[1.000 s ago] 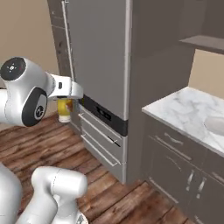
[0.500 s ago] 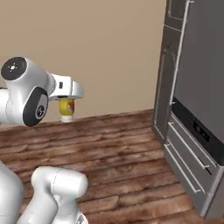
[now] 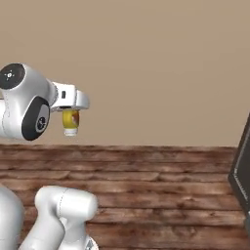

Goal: Move the hot dog bun to the plate on the dining table and place the condiment next to that plate. Then navigate to the fridge and take the sausage and place it on the plate as well.

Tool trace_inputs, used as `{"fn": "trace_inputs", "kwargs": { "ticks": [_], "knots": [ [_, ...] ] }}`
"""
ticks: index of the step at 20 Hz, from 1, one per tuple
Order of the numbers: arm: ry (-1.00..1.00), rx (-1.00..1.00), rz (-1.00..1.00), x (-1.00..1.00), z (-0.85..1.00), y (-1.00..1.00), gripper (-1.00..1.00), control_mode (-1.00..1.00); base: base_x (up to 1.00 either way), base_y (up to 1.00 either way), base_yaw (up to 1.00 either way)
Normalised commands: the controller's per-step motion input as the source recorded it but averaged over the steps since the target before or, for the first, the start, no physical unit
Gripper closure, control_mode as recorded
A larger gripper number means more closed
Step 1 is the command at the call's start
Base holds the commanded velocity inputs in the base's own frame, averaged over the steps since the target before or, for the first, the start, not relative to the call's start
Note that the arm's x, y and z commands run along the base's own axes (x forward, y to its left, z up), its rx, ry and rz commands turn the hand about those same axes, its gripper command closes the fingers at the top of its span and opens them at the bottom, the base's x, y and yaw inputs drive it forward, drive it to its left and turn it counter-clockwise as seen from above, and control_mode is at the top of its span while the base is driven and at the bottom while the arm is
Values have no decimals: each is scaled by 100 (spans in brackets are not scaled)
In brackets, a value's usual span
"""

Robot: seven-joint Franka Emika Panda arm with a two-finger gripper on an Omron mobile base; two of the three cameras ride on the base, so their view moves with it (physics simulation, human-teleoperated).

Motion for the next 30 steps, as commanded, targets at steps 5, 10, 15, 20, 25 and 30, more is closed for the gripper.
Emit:
{"fn": "trace_inputs", "kwargs": {
  "ticks": [5,10,15,20,25,30],
  "knots": [
    [0,0,0,0,0,0,100,100,100,40,31],
    [0,0,0,0,0,0,100,100,82,17,59],
    [0,0,0,0,0,0,100,100,34,0,84],
    [0,0,0,0,0,0,100,100,25,0,88],
    [0,0,0,0,0,0,100,100,26,0,90],
    [0,0,0,0,0,0,100,100,52,-2,87]
  ]
}}
